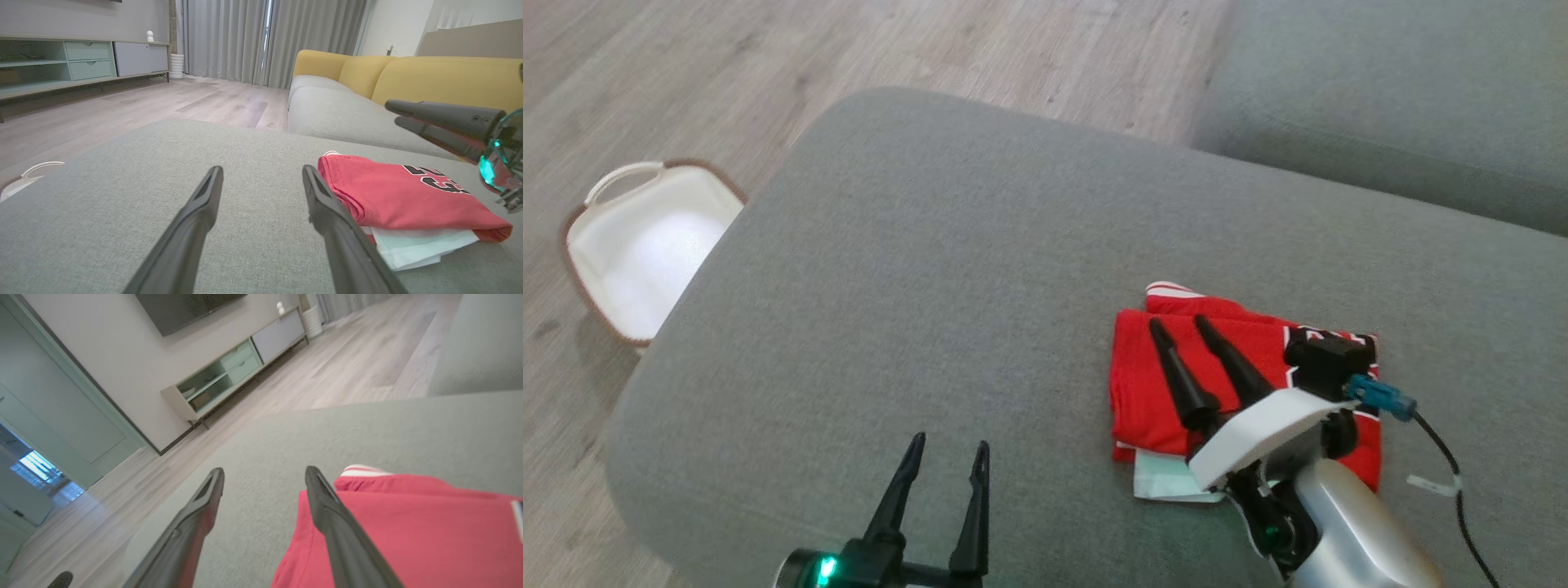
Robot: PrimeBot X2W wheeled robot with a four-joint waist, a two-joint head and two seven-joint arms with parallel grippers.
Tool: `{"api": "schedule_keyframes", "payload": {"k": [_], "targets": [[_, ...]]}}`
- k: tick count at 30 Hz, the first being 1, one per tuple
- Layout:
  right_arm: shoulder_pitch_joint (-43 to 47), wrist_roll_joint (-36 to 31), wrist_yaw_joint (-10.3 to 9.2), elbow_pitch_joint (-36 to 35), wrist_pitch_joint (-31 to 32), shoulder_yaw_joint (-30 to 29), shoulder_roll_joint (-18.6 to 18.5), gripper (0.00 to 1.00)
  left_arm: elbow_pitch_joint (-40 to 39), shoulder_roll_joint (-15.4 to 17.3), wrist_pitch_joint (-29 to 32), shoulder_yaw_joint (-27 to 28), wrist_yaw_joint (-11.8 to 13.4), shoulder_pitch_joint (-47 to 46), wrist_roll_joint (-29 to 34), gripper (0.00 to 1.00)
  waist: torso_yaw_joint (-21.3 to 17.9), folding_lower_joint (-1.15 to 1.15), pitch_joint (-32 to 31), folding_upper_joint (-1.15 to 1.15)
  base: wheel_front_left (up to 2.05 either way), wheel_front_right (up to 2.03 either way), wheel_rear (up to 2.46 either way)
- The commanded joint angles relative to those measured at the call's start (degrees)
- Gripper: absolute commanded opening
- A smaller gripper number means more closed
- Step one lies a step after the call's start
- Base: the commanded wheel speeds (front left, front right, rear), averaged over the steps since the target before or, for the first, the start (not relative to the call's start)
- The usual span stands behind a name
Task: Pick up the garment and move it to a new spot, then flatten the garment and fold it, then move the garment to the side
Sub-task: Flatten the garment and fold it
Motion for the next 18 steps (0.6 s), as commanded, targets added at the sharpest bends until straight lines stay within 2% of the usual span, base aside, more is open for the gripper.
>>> {"api": "schedule_keyframes", "payload": {"k": [1, 8, 14, 18], "targets": [[-2.80, -1.05, 0.39, -1.19, -2.02, 0.37, 0.49, 1.00, -1.58, -0.75, -0.55, 2.10, 0.31, -0.66, 0.04, 1.00, -1.24, 0.00, -1.22, 0.00, 0.00, 0.00, 0.00], [0.43, -8.27, 0.39, -0.42, -10.72, -6.91, -0.70, 1.00, -2.86, -0.76, -0.55, 5.06, 1.60, 1.19, -0.66, 1.00, -6.66, 0.00, -3.75, 0.00, 0.00, 0.00, 0.00], [7.06, -12.71, 0.39, -2.90, -12.57, -12.59, -4.97, 1.00, -5.39, -0.76, -0.55, 7.85, 3.69, 2.36, -0.42, 1.00, -11.71, 0.00, -5.42, 0.00, 0.00, 0.00, 0.00], [13.57, -17.64, 0.39, -7.36, -12.64, -16.42, -6.26, 1.00, -6.50, -0.76, -0.55, 8.95, 4.76, 3.73, -0.35, 1.00, -13.99, 0.00, -6.28, 0.00, 0.00, 0.00, 0.00]]}}
